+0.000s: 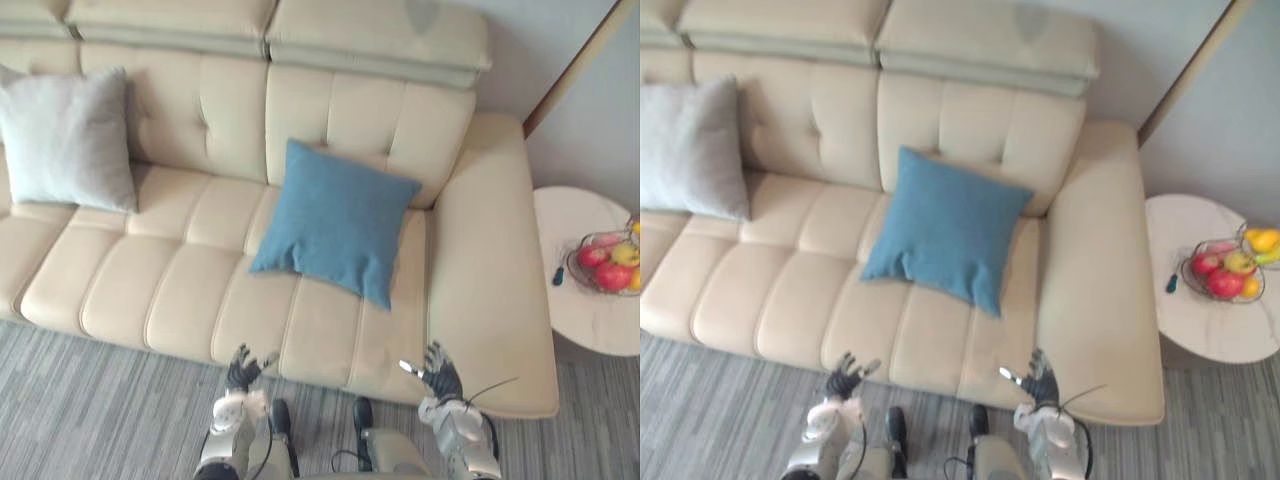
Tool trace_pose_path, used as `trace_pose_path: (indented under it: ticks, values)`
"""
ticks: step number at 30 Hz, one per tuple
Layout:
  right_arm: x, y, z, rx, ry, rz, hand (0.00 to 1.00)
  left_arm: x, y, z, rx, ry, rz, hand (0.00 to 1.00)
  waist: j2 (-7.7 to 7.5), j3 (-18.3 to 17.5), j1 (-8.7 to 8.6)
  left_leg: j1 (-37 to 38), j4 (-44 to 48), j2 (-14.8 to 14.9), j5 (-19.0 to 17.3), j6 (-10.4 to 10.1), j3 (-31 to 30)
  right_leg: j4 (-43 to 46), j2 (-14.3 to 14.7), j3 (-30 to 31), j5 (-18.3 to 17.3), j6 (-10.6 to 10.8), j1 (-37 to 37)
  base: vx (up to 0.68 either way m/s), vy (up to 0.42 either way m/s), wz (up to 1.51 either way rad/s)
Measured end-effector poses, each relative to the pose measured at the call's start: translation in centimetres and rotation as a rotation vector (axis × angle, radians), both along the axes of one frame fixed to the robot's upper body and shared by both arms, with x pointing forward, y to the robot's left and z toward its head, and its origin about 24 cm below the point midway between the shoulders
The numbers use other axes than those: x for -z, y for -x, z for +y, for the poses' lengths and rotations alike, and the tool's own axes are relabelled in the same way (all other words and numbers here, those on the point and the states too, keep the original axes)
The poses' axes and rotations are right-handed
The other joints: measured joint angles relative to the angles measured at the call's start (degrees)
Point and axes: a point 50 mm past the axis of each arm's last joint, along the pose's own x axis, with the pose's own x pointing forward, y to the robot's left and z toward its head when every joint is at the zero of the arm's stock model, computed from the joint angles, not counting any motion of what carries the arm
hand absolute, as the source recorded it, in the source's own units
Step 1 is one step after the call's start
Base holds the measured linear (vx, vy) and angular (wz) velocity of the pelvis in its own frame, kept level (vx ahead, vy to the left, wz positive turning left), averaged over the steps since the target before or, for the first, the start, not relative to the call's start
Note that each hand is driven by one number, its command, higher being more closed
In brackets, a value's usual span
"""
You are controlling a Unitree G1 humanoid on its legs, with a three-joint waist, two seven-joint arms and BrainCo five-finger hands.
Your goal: Pick up cushions and gather them together orderly.
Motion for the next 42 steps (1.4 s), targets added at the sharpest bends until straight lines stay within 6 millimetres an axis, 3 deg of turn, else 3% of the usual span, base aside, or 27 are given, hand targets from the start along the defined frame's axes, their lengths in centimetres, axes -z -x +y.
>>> trace_pose_path:
  ticks: [3,6,9,12,13,14,15,17,19,20,22,24,25,26,27,28,29,30,32,34,35,37,38,40,42]
  values:
    - [1.5,2.2,0.0,0.016,-0.014,0.116,0.00,1.4,2.6,0.0,-0.004,0.005,0.116,0.00,0.24,-2.2,0.10,3.0,-2.5,-0.2,0.4,-0.2,0.7,-1.4,0.0,0.5,0.0,0.1,1.7,0.01,0.008,-0.12]
    - [2.2,3.6,-0.1,0.018,-0.012,0.185,0.00,1.6,3.1,0.1,-0.012,0.006,0.139,0.00,0.35,-3.9,0.13,3.8,-4.0,-0.5,1.1,-0.1,1.2,-2.1,0.0,0.9,0.1,0.7,1.9,0.02,0.013,-0.11]
    - [2.3,3.6,-0.1,0.011,-0.008,0.197,0.00,1.7,3.3,0.2,-0.002,0.000,0.151,0.00,0.18,-3.5,0.46,5.7,-4.6,-0.7,1.1,0.0,3.2,-1.9,0.1,2.8,1.1,0.7,2.6,0.02,0.031,-0.31]
    - [2.0,2.3,0.6,0.002,-0.019,0.173,0.00,1.5,2.6,0.5,0.023,-0.024,0.138,0.00,-0.87,-1.9,0.72,4.6,-1.2,-0.4,-0.4,0.8,4.8,0.7,-0.2,3.6,1.1,1.7,1.4,-0.02,0.016,-0.26]
    - [2.0,1.8,1.3,-0.001,-0.031,0.165,0.00,1.3,2.2,0.5,0.034,-0.032,0.129,0.00,-0.57,-1.1,1.07,2.6,1.2,1.0,-1.1,1.3,5.4,3.4,0.0,2.6,0.5,2.0,-0.2,-0.09,-0.018,-0.18]
    - [1.9,1.4,1.8,-0.011,-0.040,0.155,0.00,1.2,2.0,0.6,0.033,-0.039,0.125,0.00,-0.62,-0.9,1.12,1.5,2.6,1.8,-1.4,1.3,5.4,12.1,-0.5,-0.7,-2.3,0.1,-2.9,-0.08,-0.048,-0.01]
    - [2.1,1.6,2.2,-0.023,-0.047,0.169,0.00,1.1,1.7,0.8,0.017,-0.038,0.115,0.00,-0.70,-0.9,1.27,0.8,4.2,2.9,-1.4,1.3,4.7,24.2,-1.7,-2.8,-5.9,1.4,-4.3,-0.03,-0.042,0.20]
    - [2.1,1.7,2.4,-0.035,-0.041,0.176,0.00,0.9,1.4,1.0,0.010,-0.043,0.097,0.00,-1.69,-1.4,1.29,-1.3,7.0,3.2,-1.4,1.4,3.3,32.7,-4.7,-3.1,-7.0,3.5,-3.2,-0.01,-0.154,0.50]
    - [2.1,1.7,2.4,-0.037,-0.041,0.176,0.00,0.8,1.4,1.2,-0.002,-0.045,0.095,0.00,-2.88,-1.9,1.57,-4.7,11.1,3.3,-1.4,1.4,2.1,33.7,-7.7,-1.5,-7.3,4.9,0.2,-0.08,-0.277,0.37]
    - [1.8,0.8,2.3,-0.042,-0.035,0.155,0.00,0.8,1.2,1.0,-0.003,-0.043,0.089,0.00,-2.93,-1.9,2.46,-6.6,13.8,4.7,-1.3,1.4,2.0,27.3,-6.1,-1.2,-10.0,6.4,3.4,-0.13,-0.256,-0.11]
    - [1.4,-0.2,1.9,-0.047,-0.017,0.125,0.00,0.7,1.0,0.1,-0.006,-0.025,0.079,0.00,0.29,-1.0,3.93,-7.7,14.2,7.7,0.0,0.2,1.9,19.5,-3.1,-3.5,-11.4,4.5,6.6,-0.20,-0.250,-0.26]
    - [1.1,-1.0,1.5,-0.045,0.004,0.107,0.00,0.9,1.1,-0.7,0.011,-0.012,0.085,0.00,1.90,-0.1,3.99,-8.9,11.9,9.4,3.4,-1.7,0.6,16.8,-1.2,-5.9,-13.5,3.3,6.6,-0.26,-0.262,0.00]
    - [1.1,-0.9,1.4,-0.041,0.010,0.111,0.00,0.9,1.0,-1.0,0.013,-0.005,0.083,0.00,2.37,0.3,3.89,-9.0,10.8,9.7,4.8,-1.8,0.3,16.9,-0.7,-6.6,-13.5,3.3,6.4,-0.28,-0.232,0.24]
    - [1.2,-0.7,1.2,-0.037,0.021,0.121,0.00,0.9,0.9,-1.3,0.007,0.005,0.080,0.00,2.82,0.5,3.67,-8.9,8.3,10.0,8.9,-3.0,0.2,17.1,-0.1,-8.0,-13.5,3.3,5.5,-0.32,-0.217,0.32]
    - [1.4,-0.3,1.2,-0.034,0.023,0.138,0.00,0.8,0.9,-1.2,0.004,0.005,0.079,0.00,2.28,0.9,3.12,-8.5,5.9,9.6,12.0,-3.3,0.1,16.6,-0.7,-9.8,-13.3,2.9,5.2,-0.33,-0.218,0.25]
    - [1.5,-0.2,1.2,-0.032,0.022,0.147,0.00,0.7,0.7,-1.1,-0.005,0.004,0.071,0.00,1.93,1.1,3.03,-8.5,6.8,9.5,11.2,-3.4,0.3,15.9,-1.0,-10.8,-13.2,1.0,5.3,-0.24,-0.160,-0.07]
    - [1.4,-0.3,1.2,-0.029,0.025,0.146,0.00,0.6,0.4,-1.1,-0.018,0.004,0.061,0.00,1.56,1.3,3.30,-8.6,11.2,9.1,6.4,-2.7,0.3,14.8,-1.3,-11.6,-13.5,-1.1,5.4,-0.14,-0.115,-0.39]
    - [1.3,-0.5,1.2,-0.031,0.026,0.140,0.00,0.6,0.5,-1.0,-0.031,0.004,0.066,0.00,1.28,1.4,3.22,-9.2,16.0,8.8,2.0,-2.6,-0.6,14.3,-1.9,-11.9,-14.0,-2.0,5.1,-0.11,-0.069,-0.49]
    - [1.5,-0.2,1.1,-0.028,0.027,0.150,0.00,0.6,0.2,-1.2,-0.040,0.012,0.065,0.00,1.10,1.6,2.85,-10.3,24.4,8.2,-3.4,-2.2,-2.0,14.8,-2.7,-11.8,-13.6,-2.4,4.4,-0.21,0.052,-0.22]
    - [2.2,1.4,1.1,-0.018,0.016,0.207,0.00,0.7,0.4,-1.3,-0.046,0.020,0.073,0.00,0.05,1.2,2.46,-8.4,32.9,7.2,-9.5,-1.9,-2.3,14.8,-4.3,-12.0,-12.9,-1.3,4.5,-0.25,0.195,0.04]
    - [2.3,1.8,1.1,-0.012,0.014,0.220,0.00,0.8,0.5,-1.3,-0.047,0.024,0.079,0.00,0.02,1.0,2.46,-7.4,33.4,7.1,-10.7,-2.0,-2.3,14.4,-4.5,-11.9,-12.6,-0.9,4.6,-0.14,0.226,0.07]
    - [2.5,2.3,0.6,0.023,0.011,0.234,0.00,1.3,1.5,-1.5,-0.062,0.040,0.124,0.00,1.19,-0.9,2.11,-3.1,23.1,6.4,-15.5,-2.5,-0.8,11.4,-4.1,-12.0,-10.3,1.6,4.2,-0.04,0.271,0.16]
    - [2.6,2.4,1.1,0.036,-0.012,0.241,0.00,1.2,1.4,-1.0,-0.065,0.026,0.121,0.00,-0.25,-0.8,1.96,-2.8,20.7,4.9,-14.4,-2.2,-0.4,10.5,-4.6,-11.6,-9.7,2.0,4.2,-0.02,0.244,0.22]
    - [2.9,3.1,1.6,0.060,-0.041,0.265,0.00,1.2,1.7,-0.2,-0.074,0.007,0.126,0.00,-1.14,-1.1,2.24,-1.4,17.9,2.2,-12.8,-1.0,-0.6,5.6,-6.0,-11.3,-6.5,2.6,6.3,-0.03,0.202,0.17]
    - [3.1,3.6,1.5,0.080,-0.046,0.279,0.00,1.4,2.2,0.1,-0.078,0.000,0.141,0.00,-0.97,-1.8,2.16,1.2,15.3,0.4,-12.1,0.1,0.1,3.0,-7.2,-10.6,-5.2,3.3,8.8,-0.04,0.207,0.00]
